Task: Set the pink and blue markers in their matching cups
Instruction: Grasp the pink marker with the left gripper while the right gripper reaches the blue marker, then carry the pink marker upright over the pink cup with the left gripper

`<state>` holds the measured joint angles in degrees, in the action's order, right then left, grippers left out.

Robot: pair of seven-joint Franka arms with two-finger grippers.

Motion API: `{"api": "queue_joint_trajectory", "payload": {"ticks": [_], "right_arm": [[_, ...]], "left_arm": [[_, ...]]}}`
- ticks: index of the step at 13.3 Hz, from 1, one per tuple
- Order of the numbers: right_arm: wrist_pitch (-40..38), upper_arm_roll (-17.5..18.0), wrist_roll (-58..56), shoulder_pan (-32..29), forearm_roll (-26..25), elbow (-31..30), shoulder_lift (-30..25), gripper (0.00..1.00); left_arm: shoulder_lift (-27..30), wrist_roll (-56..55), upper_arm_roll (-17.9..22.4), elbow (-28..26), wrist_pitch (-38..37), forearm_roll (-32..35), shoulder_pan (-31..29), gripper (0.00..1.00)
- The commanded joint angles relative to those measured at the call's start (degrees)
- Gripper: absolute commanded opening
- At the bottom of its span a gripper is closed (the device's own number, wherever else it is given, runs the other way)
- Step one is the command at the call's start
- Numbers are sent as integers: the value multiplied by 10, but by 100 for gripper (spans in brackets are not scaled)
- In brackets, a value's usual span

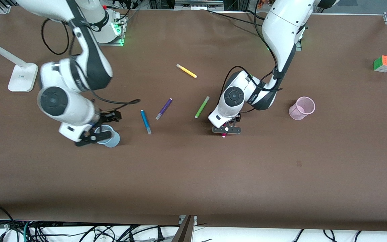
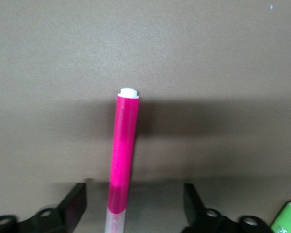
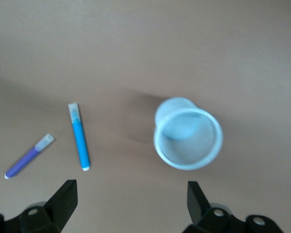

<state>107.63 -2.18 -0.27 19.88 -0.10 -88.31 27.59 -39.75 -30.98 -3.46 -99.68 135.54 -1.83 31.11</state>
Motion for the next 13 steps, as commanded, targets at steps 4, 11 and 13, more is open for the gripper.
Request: {"api": "queue_joint_trajectory", "payload": {"ticks": [4,11,13], "right_arm": [[81,-1,4,35,27,10,79,100],[226,-1,4,73,31,-69,112,100],[238,-1,4,73,31,-82,112,100]], "left_arm": [[4,19,1,-11,11,0,-4,30],[62,16,6,1,-66,0,-20,0],[112,37,6,6,-150,0,-46,0]]}}
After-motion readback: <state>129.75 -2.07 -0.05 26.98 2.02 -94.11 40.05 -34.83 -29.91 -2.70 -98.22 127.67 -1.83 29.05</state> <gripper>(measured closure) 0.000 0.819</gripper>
